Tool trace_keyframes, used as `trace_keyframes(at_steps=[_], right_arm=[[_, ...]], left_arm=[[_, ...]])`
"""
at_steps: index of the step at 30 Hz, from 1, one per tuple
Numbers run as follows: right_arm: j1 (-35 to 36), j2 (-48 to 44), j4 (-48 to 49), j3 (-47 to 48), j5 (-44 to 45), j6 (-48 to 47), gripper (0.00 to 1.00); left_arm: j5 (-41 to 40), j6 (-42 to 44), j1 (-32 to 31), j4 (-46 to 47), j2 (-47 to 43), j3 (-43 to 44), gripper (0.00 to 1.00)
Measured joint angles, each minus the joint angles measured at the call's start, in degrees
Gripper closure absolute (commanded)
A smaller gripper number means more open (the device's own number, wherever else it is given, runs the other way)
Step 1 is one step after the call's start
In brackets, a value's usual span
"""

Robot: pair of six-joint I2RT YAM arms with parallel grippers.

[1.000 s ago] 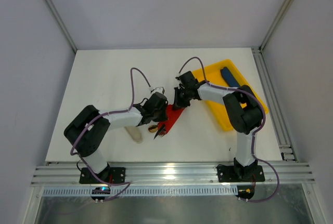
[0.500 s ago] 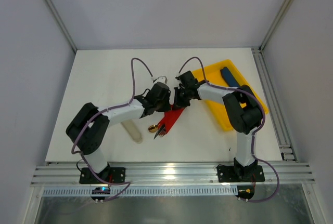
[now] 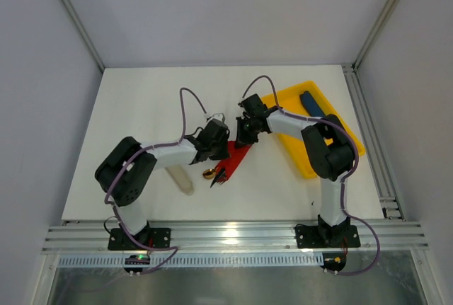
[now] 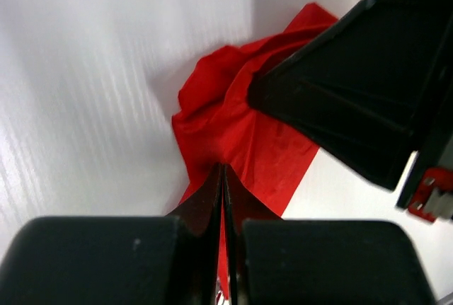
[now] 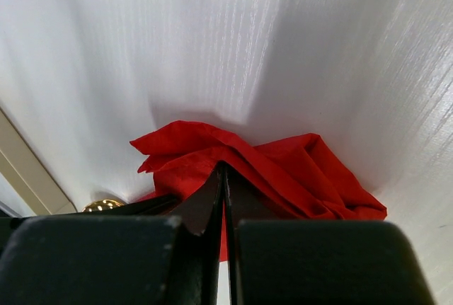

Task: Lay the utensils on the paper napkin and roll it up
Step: Roll the napkin at the center of the board.

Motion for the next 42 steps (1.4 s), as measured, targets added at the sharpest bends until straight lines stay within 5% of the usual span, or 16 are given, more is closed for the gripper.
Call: trace_keyframes(at_steps=[10, 29, 42], right_arm=[[-0.1, 0.2, -0.6, 0.1, 0.9, 3.9, 0.96], [0.0, -7.6, 10.2, -14.1, 2.8, 16.1, 0.96], [0.9, -9.0, 10.5, -15.7, 4.8, 16.0, 0.96]], left_arm=[[4.5, -0.8, -0.7, 0.6, -9.2, -2.7, 1.0], [12.2, -1.7, -6.9, 3.0, -8.7, -8.2, 1.0], [3.5, -2.3, -8.9, 2.2, -5.2, -8.7, 1.0]])
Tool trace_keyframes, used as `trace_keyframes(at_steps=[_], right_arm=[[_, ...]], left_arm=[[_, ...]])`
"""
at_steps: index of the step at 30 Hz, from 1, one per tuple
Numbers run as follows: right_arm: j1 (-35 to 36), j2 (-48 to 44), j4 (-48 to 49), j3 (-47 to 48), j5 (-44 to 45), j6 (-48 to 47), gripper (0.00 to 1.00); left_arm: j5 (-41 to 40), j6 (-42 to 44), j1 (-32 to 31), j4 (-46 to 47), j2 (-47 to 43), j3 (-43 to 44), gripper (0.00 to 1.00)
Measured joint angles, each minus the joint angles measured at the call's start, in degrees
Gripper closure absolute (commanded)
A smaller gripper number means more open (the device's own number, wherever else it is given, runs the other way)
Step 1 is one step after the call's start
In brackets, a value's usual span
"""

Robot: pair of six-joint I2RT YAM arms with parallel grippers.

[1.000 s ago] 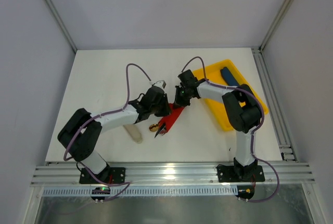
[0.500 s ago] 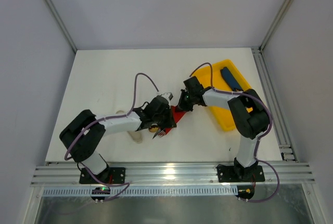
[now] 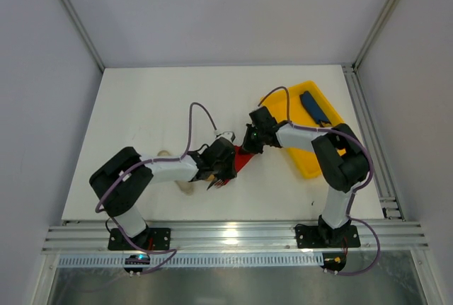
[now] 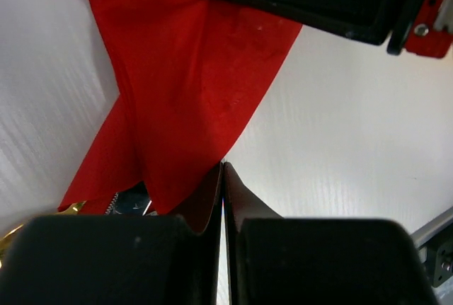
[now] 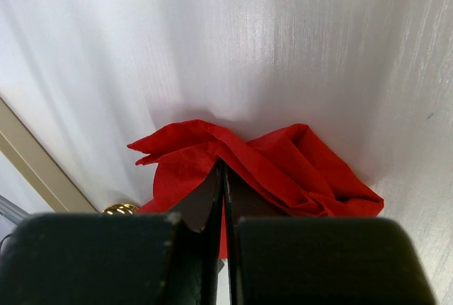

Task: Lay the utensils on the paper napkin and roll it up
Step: Roll the napkin at the center of the board.

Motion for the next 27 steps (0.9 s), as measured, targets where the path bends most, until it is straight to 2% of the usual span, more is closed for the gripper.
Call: trace_keyframes(at_steps=[8, 18, 27], right_arm=[[0.3, -3.1, 0.7, -3.5, 2.2, -1.8, 0.96], [2.7, -6.1, 1.0, -6.9, 4.5, -3.2, 0.96], [8.2, -6.4, 2.4, -7.7, 4.7, -3.0, 0.96]], left_arm=[[-5.5, -1.1, -0.4, -0.5, 0.0, 0.3, 1.0], [-13.6, -0.9, 0.0, -6.0, -0.3, 2.2, 1.0], [-17.6, -0.1, 5.8, -9.5, 1.9, 5.7, 1.0]])
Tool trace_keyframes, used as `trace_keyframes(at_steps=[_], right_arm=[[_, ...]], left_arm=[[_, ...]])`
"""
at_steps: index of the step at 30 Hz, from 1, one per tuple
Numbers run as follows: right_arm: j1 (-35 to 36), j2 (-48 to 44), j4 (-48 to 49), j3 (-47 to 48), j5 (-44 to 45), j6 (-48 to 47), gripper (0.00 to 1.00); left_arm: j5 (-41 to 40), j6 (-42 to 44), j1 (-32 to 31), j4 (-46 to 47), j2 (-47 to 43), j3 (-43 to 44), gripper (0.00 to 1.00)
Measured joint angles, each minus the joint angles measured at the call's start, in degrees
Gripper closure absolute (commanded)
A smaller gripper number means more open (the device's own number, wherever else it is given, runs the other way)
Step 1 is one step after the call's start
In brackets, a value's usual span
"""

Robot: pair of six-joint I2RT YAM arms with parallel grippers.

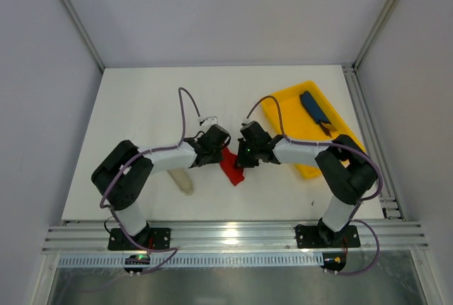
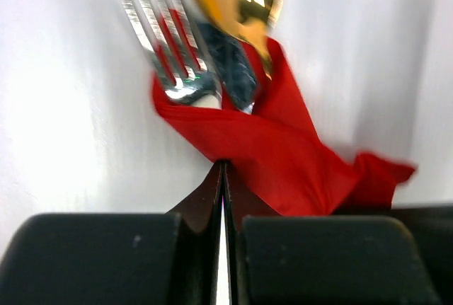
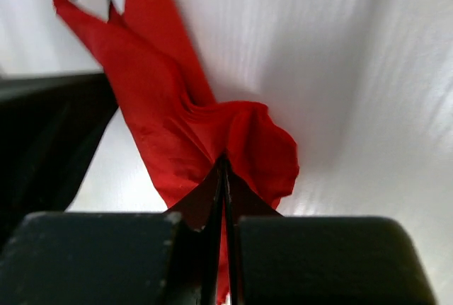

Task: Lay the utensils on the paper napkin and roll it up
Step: Roll the napkin at the center of the board.

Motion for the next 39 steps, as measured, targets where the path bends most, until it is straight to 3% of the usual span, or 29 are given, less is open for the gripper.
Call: trace_keyframes(at_steps=[15, 20, 30, 39], right_arm=[[4.7, 3.5, 3.8, 1.6, -5.9, 3.0, 0.96], [4.8, 3.8, 4.0, 1.8, -6.6, 3.1, 0.96], [4.8, 3.8, 4.7, 1.6, -7.0, 3.1, 0.96], [4.8, 3.8, 5.2, 1.4, -7.5, 3.0, 0.96]], left_arm=[[-0.3, 3.7, 4.5, -2.3, 3.8, 5.5, 1.0], [2.9, 3.7, 4.6, -1.2, -1.8, -0.8, 1.0], [12.7, 2.4, 2.2, 2.4, -21.6, -13.5, 1.0], [17.4, 0.6, 0.8, 9.5, -22.3, -19.9, 1.0]])
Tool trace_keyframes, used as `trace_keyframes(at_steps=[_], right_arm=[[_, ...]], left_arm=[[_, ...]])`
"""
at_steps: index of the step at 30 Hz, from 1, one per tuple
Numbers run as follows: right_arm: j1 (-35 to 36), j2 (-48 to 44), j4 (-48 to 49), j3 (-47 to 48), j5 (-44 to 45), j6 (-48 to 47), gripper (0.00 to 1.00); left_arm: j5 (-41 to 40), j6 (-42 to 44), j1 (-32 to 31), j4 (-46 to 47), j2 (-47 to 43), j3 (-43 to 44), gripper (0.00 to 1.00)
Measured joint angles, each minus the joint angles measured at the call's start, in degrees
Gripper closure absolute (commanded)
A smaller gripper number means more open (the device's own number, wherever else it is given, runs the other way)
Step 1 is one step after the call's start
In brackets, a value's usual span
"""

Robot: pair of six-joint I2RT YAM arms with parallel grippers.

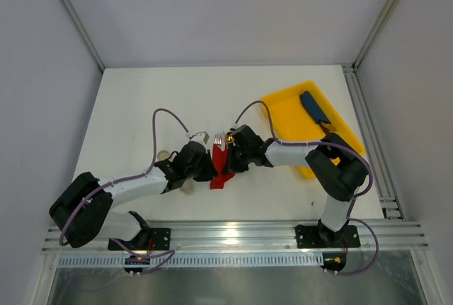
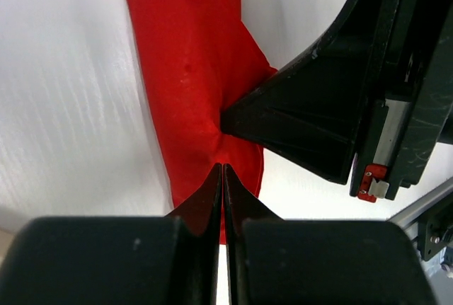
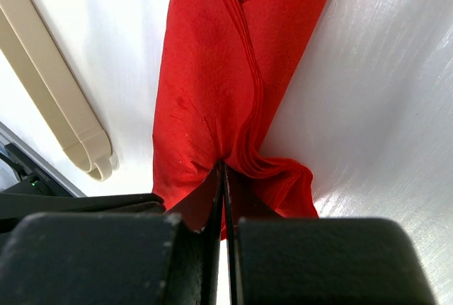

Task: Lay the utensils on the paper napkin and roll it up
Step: Roll the napkin at the center of the board.

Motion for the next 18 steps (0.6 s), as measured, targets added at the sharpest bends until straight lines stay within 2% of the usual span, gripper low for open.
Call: trace_keyframes(at_steps=[11, 18], right_arm=[[0.0, 0.0, 1.4, -0.7, -1.0, 0.0, 0.96], [0.0, 0.0, 1.2, -0.6, -0.9, -0.2, 0.96]], left_arm=[[2.7, -2.3, -2.0, 8.0, 2.2, -3.5, 1.0], [2.6, -3.8, -3.5, 9.4, 2.7, -4.9, 1.0]])
